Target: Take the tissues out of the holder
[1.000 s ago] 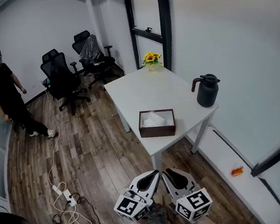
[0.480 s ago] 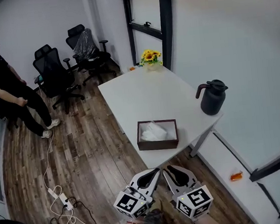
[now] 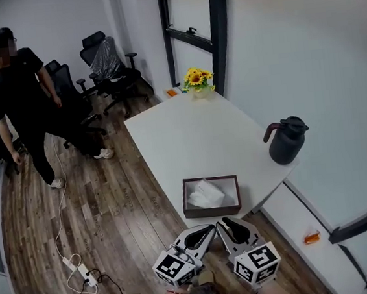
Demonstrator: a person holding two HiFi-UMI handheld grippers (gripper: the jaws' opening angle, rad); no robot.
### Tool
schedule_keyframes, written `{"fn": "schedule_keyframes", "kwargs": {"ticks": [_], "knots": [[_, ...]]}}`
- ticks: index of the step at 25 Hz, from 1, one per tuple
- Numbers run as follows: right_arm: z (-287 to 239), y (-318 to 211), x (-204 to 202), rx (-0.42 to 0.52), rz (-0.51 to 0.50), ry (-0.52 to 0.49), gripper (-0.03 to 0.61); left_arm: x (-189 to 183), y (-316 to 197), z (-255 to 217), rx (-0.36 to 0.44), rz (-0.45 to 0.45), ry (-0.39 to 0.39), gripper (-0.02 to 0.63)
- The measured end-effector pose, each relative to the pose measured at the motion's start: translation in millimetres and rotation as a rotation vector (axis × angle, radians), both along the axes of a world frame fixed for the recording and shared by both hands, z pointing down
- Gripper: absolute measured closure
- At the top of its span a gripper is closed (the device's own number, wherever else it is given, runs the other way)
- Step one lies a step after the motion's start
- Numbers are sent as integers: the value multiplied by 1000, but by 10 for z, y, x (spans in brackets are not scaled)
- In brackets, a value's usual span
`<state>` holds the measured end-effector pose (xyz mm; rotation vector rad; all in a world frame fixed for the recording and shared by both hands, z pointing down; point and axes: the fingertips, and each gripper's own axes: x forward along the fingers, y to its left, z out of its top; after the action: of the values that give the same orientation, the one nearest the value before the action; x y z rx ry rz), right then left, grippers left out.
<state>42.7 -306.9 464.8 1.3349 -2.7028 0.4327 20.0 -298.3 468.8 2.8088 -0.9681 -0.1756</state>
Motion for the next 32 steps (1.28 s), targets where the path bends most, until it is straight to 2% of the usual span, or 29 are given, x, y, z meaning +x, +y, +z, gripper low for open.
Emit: {"fn": "schedule_keyframes", "kwargs": {"ticks": [7, 13, 19, 23, 32], "knots": [[121, -364, 17, -36, -16, 37, 505, 79, -314, 139, -23, 79, -6, 606], [175, -615, -22, -80, -118, 113, 490, 186, -417, 300, -51, 127, 25, 606], [381, -965, -11, -189, -217, 239, 427, 261, -507, 413, -69, 122, 40, 606], [514, -1110, -36, -266, -296, 299, 358, 314, -517, 492, -82, 133, 37, 606], [817, -1274, -167, -418, -393, 399, 333, 416, -520, 613, -91, 173, 47, 606]]}}
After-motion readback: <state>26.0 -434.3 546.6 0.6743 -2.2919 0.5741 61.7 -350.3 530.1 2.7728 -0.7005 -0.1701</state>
